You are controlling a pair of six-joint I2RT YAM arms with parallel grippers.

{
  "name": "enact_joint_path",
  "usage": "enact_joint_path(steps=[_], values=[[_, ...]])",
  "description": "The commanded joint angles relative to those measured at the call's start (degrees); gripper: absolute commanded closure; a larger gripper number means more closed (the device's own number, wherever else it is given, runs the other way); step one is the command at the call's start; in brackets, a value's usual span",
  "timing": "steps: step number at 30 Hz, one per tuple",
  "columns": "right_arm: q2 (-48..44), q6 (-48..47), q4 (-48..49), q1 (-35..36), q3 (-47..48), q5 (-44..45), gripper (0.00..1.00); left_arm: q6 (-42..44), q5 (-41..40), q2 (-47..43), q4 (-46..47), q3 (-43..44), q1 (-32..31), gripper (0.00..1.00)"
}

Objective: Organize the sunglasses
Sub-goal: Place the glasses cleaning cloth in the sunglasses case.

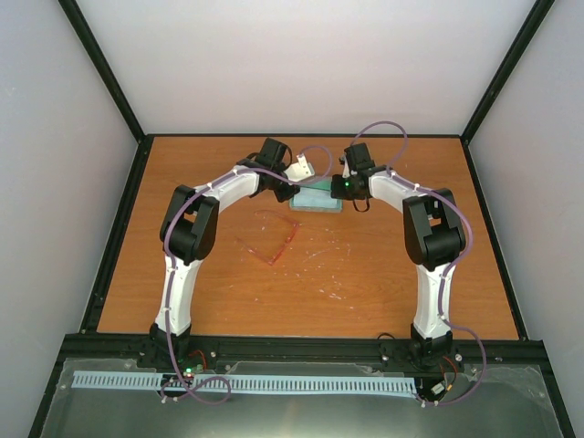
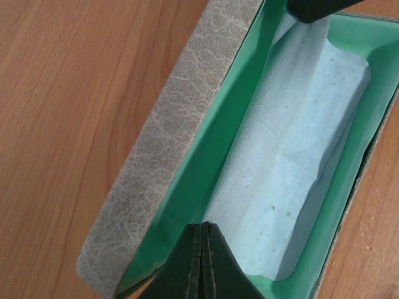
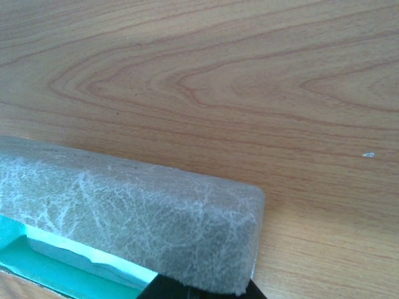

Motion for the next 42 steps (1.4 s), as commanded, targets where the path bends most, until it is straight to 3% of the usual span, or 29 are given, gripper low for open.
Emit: enact_joint_path(steps=[1,6,13,19,25,29,33,42], values=[[0.14,0.53,1.17,0.72,-0.23,1.47,0.97,0.13,0.19,1.00,1.98,0.13,0.68,0.99],[0.03,0.66,1.36,0.76,-0.81,1.73,0.97,0.22,0.42,1.02,1.46,-0.78,0.70,0.99],[0.11,1.08,1.78,0.99,-0.66,2.59,0.95,-0.59,0.33,0.71,0.41,-2.23,0.72,0.86],[-0.30,1.18,2.41,1.11,-0.37,3.75,0.89,-0.96,-0.45,0.49,0.11,-1.95,0.69,0.58],[-1.38,1.42,3.12,1.33,-0.50,4.82,0.73,-1.65,-0.80,-0.09,0.00,-1.65,0.69,0.41],[-3.54,1.40,4.05,1.49,-1.80,6.28,0.65,-2.54,-1.07,-0.87,-0.43,-1.72,0.70,0.39],[-5.93,1.50,4.42,1.59,-3.38,6.98,0.65,-3.14,-0.74,-1.42,-0.92,-2.16,0.68,0.40],[-13.92,2.56,6.76,2.65,-11.94,6.77,0.90,-4.38,-0.57,-3.66,-0.90,-4.79,0.68,0.53]])
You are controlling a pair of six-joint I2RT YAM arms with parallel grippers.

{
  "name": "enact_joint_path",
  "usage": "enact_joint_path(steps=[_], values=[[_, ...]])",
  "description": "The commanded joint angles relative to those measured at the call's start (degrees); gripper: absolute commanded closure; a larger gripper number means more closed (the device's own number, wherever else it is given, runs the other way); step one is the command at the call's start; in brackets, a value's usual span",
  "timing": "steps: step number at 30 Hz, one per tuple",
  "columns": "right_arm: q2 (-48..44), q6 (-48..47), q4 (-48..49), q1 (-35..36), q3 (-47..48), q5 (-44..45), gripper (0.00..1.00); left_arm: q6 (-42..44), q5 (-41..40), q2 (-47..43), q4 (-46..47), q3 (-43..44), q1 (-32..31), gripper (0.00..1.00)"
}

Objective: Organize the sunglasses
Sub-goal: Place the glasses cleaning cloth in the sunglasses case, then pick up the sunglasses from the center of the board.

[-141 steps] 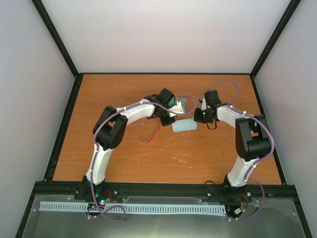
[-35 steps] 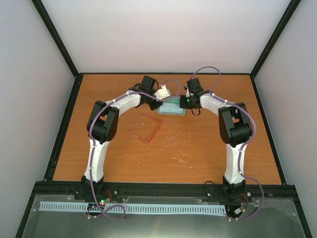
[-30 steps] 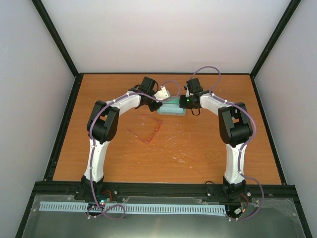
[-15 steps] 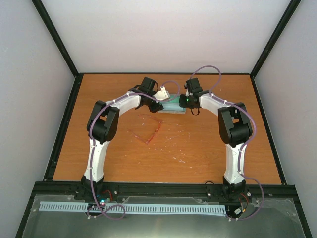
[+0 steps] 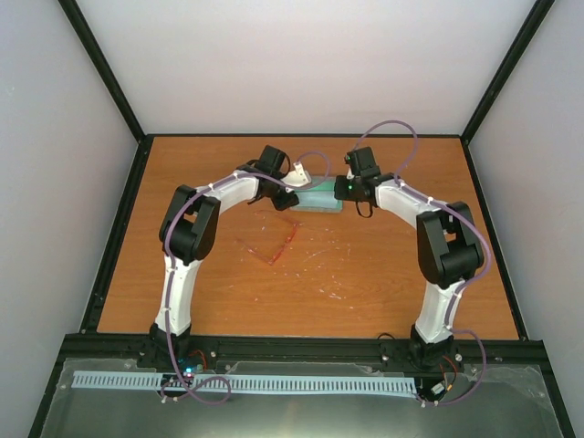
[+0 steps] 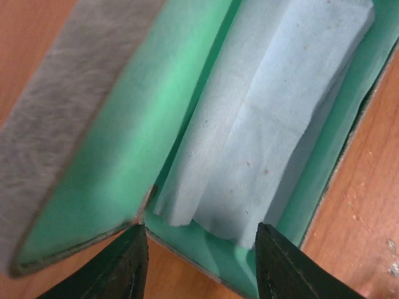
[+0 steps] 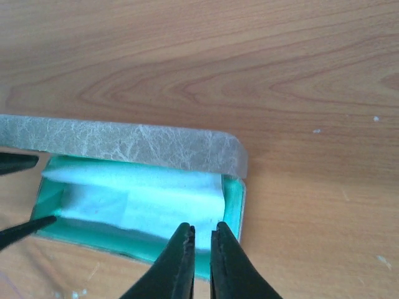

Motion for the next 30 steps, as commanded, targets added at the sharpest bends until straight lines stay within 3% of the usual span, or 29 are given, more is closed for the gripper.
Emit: enact_joint_path(steps=[1,6,9,12,18,22,26,30], values=[[-4.34,0.92,2.34,1.03,-3.95,-0.52,0.92,-1.50,0.16,-3.91,-1.21,-1.38,0.64,0.55],[-4.75,1.34,1.14,1.78,-5.44,-0.63,0.96,-2.74,-0.42,-5.90,-0.69,-2.98,0.70,0.56],[-6.03,2.06,1.39,1.87,-5.89,-0.04,0.96,-3.48,-1.16,-7.41,-0.22,-3.44,0.71,0.43],[-7.86,2.07,0.91,1.93,-6.25,0.56,0.89,-4.31,-1.78,-9.57,0.43,-4.01,0.67,0.34],[-13.48,-3.09,-1.19,3.45,-8.03,2.00,0.78,-8.45,-1.76,-14.80,2.85,-6.47,2.02,0.30],[-14.83,-9.43,-5.02,5.35,-6.43,-6.98,0.73,-13.25,1.71,-18.52,2.26,-7.85,6.18,0.30],[-11.01,-13.62,-15.25,7.39,-0.70,-12.69,0.66,-14.92,4.81,-21.46,0.54,-10.86,12.71,0.30],[-5.59,-11.69,-23.37,8.60,5.04,-17.23,0.70,-11.66,3.77,-22.59,-0.33,-14.00,17.09,0.30]])
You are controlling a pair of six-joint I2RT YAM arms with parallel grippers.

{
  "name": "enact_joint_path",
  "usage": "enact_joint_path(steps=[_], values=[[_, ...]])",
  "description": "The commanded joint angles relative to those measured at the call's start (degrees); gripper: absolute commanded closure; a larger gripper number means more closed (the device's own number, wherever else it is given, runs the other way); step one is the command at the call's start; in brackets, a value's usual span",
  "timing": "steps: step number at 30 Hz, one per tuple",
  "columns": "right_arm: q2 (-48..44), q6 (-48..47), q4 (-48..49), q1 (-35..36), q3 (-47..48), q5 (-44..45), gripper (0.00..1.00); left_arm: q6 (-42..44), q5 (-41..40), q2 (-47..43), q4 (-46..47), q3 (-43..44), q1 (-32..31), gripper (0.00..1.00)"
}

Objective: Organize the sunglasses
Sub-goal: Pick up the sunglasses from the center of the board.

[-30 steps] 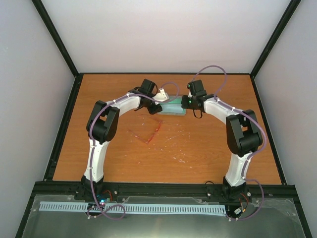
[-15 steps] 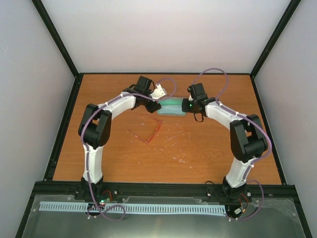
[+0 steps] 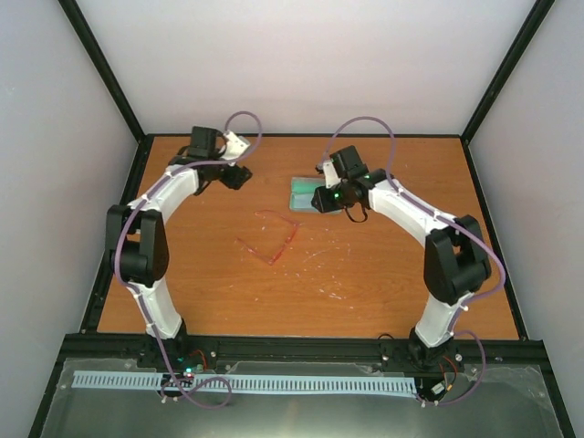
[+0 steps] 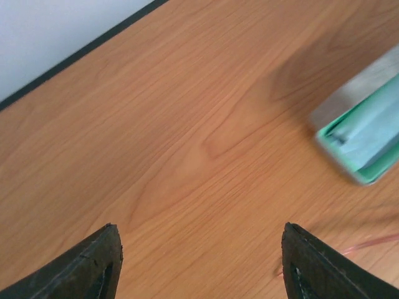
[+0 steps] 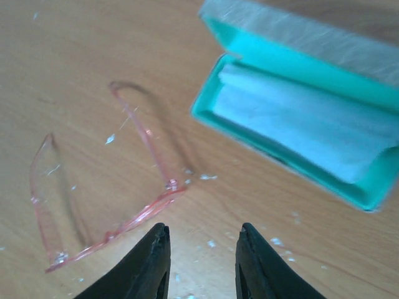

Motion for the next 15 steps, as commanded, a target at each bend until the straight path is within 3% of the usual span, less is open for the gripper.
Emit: enact_joint_path(steps=[1,7,11,15], values=[[5.79,-0.16,-13.04,1.42,6.25,-9.95,0.70,0.75,0.72,-1.20,-2.01,-2.19,4.53,0.30],[10.20,8.74,-25.19,3.57,14.70,-21.59,0.59,2.79,-0.01,0.22,-1.55,-1.64,9.16,0.31],[15.71,14.24,-35.54,6.06,24.15,-21.16,0.56,4.04,-0.83,1.32,-0.43,-0.92,10.51,0.31],[18.89,19.34,-39.56,8.33,29.36,-23.26,0.52,5.12,-1.24,1.13,2.00,-1.98,11.60,0.30]])
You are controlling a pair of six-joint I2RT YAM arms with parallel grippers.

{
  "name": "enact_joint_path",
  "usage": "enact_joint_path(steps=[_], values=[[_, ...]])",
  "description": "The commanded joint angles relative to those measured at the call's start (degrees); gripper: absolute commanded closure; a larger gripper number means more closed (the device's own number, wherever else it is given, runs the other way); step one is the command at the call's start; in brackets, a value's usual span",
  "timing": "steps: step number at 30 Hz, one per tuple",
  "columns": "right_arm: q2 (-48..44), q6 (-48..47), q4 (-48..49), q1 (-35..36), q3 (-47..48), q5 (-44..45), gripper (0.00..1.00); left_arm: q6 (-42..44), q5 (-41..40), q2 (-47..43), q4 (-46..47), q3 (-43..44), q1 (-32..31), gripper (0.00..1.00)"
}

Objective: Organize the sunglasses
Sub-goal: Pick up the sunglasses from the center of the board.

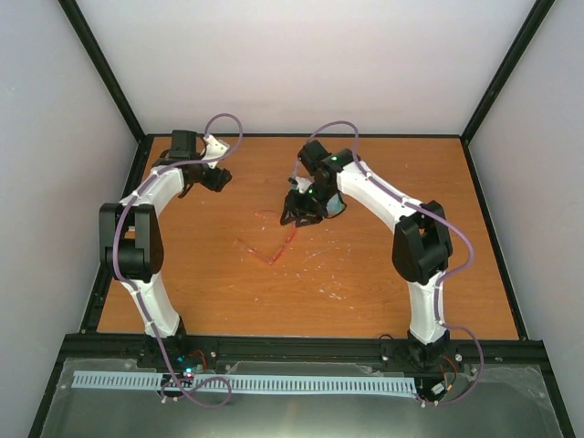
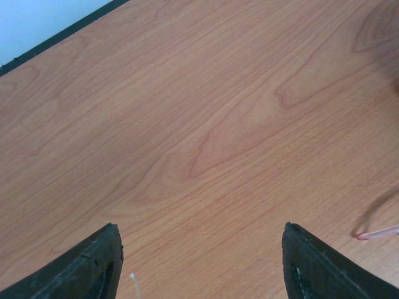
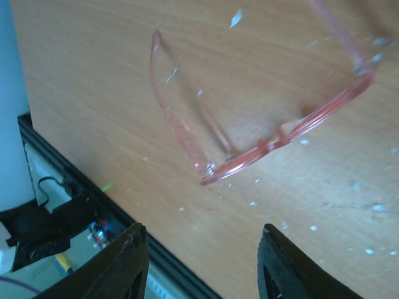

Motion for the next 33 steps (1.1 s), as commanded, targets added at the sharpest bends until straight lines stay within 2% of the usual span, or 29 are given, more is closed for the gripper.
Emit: enact_joint_path(steps=[1,5,14,17,25,27,33], values=[[4.04,7.38,-11.12,2.60,5.69,-3.17,0.51,2.32,-0.60,0.24,3.41,0.20,1.68,0.30],[6.05,10.54,-12.53,3.71,5.01,-1.58,0.51,2.73,-0.82,-0.06,5.64,-1.22,2.94,0.30],[10.04,16.73,-7.95,4.59,2.76,-1.11,0.48,2.14,0.30,-1.21,9.98,-5.00,6.07,0.30],[13.89,16.78,-7.17,4.59,5.54,-2.10,0.48,1.52,0.51,-1.44,10.85,-6.28,6.73,0.30],[20.49,14.24,-12.61,4.59,14.07,-2.47,0.48,0.56,1.34,-1.32,11.73,-7.30,8.01,0.30],[21.38,14.06,-13.18,4.50,14.81,-2.39,0.52,0.54,1.57,-1.07,11.79,-7.19,8.10,0.30],[22.21,13.93,-14.05,4.41,15.83,-2.13,0.76,0.46,2.27,-0.01,11.83,-6.32,8.26,0.30]])
